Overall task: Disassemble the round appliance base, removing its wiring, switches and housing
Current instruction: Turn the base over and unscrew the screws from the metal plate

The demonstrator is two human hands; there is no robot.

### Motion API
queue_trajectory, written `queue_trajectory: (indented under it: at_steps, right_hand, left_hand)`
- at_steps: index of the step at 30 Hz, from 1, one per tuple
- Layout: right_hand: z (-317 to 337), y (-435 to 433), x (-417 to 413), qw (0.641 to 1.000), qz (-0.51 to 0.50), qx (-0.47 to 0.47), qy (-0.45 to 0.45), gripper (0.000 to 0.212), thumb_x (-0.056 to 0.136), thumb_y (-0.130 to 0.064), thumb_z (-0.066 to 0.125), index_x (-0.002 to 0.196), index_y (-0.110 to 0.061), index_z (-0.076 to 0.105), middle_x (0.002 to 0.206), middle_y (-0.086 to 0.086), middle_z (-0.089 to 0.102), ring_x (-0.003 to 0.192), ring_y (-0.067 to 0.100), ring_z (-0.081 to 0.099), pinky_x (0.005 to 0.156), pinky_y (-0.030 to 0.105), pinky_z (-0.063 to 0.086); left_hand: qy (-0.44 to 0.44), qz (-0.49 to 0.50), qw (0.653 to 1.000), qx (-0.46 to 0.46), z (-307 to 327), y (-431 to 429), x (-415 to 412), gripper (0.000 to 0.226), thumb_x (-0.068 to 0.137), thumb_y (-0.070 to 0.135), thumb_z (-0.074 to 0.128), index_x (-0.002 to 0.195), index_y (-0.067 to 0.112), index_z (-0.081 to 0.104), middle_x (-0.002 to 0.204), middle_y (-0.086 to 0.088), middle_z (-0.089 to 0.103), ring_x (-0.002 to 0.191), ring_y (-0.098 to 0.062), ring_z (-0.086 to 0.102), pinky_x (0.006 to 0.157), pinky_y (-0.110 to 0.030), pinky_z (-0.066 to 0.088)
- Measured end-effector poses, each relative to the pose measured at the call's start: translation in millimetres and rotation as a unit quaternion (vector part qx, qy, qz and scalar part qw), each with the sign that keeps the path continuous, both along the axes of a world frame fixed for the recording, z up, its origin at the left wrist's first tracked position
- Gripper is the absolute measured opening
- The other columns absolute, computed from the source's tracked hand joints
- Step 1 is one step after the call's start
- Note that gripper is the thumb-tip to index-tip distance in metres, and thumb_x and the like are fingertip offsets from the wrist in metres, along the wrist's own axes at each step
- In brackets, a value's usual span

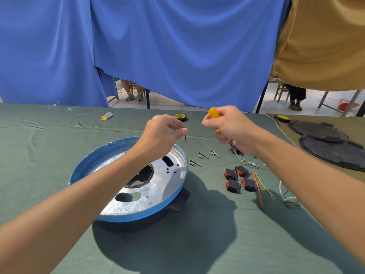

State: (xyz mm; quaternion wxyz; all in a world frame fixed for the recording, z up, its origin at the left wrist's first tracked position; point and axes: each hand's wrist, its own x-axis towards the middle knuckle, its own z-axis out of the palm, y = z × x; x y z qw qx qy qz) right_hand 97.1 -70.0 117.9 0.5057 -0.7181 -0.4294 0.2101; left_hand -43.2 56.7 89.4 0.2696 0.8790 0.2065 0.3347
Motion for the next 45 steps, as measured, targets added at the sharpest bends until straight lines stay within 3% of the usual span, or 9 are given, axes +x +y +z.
queue_trajectory:
  at_steps: [5,13,17,20,25,35,39,42,45]
  right_hand:
    - [-20.0,-3.3,-7.2,0.998,0.025,-0.057,-0.009,0.011,0.088,-0.010,0.067,0.099,-0.009,0.068,0.098,0.010,0.071,0.037,0.006,0.029,0.038,0.018,0.027]
    - [-30.3,-7.3,-5.6,0.989,0.059,-0.012,0.133,0.019,0.089,-0.002,0.064,0.105,0.008,0.065,0.091,0.022,0.072,0.039,0.008,0.026,0.037,0.019,0.024]
    - [-41.5,-3.5,1.0,0.996,-0.018,-0.086,0.001,0.007,0.084,-0.006,0.072,0.089,-0.001,0.072,0.083,0.014,0.073,0.043,0.008,0.037,0.044,0.022,0.028]
    - [-57.1,3.5,2.8,0.976,-0.051,-0.178,-0.115,0.006,0.076,-0.011,0.080,0.076,-0.014,0.075,0.082,0.003,0.072,0.071,0.008,0.057,0.058,0.023,0.040]
    - [-86.6,30.2,-0.1,0.950,-0.070,-0.255,-0.167,0.018,0.075,-0.017,0.078,0.090,-0.008,0.071,0.093,0.011,0.068,0.090,0.027,0.063,0.081,0.036,0.055]
    - [-91.7,44.0,-6.3,0.937,-0.080,-0.284,-0.187,0.011,0.081,-0.015,0.065,0.078,-0.008,0.057,0.087,0.013,0.060,0.079,0.030,0.059,0.062,0.034,0.046]
    - [-71.9,35.0,-16.3,0.965,-0.110,-0.214,-0.103,0.022,0.089,-0.028,0.060,0.086,-0.007,0.060,0.082,0.009,0.063,0.063,0.022,0.050,0.051,0.026,0.038]
    - [-54.3,24.9,-32.5,0.978,-0.066,-0.194,0.024,0.042,0.090,-0.050,0.056,0.084,-0.009,0.061,0.055,0.003,0.062,0.041,0.013,0.031,0.039,0.020,0.024]
    - [-47.1,17.9,-46.3,0.974,-0.025,-0.222,0.026,0.029,0.087,-0.039,0.061,0.077,-0.015,0.049,0.051,0.004,0.058,0.037,0.012,0.024,0.037,0.020,0.018]
  left_hand:
    - [-0.014,-0.009,1.000,-0.016,2.9,-13.2,8.3,0.020,0.093,0.024,0.063,0.105,0.010,0.073,0.094,0.004,0.066,0.086,-0.005,0.060,0.066,-0.003,0.039]
    - [-0.009,-0.007,0.998,-0.060,-6.4,-21.8,14.2,0.016,0.094,0.021,0.063,0.099,0.011,0.074,0.093,-0.002,0.071,0.090,-0.015,0.064,0.076,-0.022,0.048]
    - [0.057,0.021,0.997,-0.036,-14.2,-15.2,14.4,0.020,0.094,0.023,0.063,0.108,0.011,0.071,0.099,0.001,0.066,0.093,-0.013,0.060,0.077,-0.019,0.041]
    - [0.104,0.037,0.994,-0.024,-21.6,-6.3,10.4,0.018,0.094,0.023,0.063,0.106,0.011,0.069,0.103,-0.002,0.068,0.094,-0.014,0.061,0.080,-0.023,0.044]
    - [0.154,0.060,0.986,-0.020,-29.4,3.3,-0.4,0.021,0.094,0.026,0.063,0.109,0.012,0.069,0.107,-0.002,0.068,0.097,-0.018,0.061,0.085,-0.032,0.052]
    - [0.209,0.084,0.974,-0.012,-33.4,12.2,-24.4,0.021,0.095,0.027,0.060,0.107,0.012,0.068,0.105,-0.005,0.068,0.095,-0.022,0.061,0.080,-0.031,0.048]
    - [0.213,0.081,0.974,-0.013,-34.3,13.1,-26.2,0.023,0.095,0.027,0.060,0.111,0.011,0.067,0.109,-0.005,0.067,0.097,-0.021,0.061,0.080,-0.030,0.047]
    - [0.212,0.083,0.974,-0.010,-34.0,12.5,-26.5,0.020,0.094,0.028,0.060,0.105,0.013,0.067,0.106,-0.004,0.068,0.096,-0.022,0.060,0.084,-0.034,0.050]
    - [0.210,0.087,0.974,-0.006,-33.8,10.5,-26.6,0.018,0.094,0.029,0.060,0.102,0.014,0.067,0.103,-0.003,0.068,0.094,-0.022,0.060,0.081,-0.035,0.050]
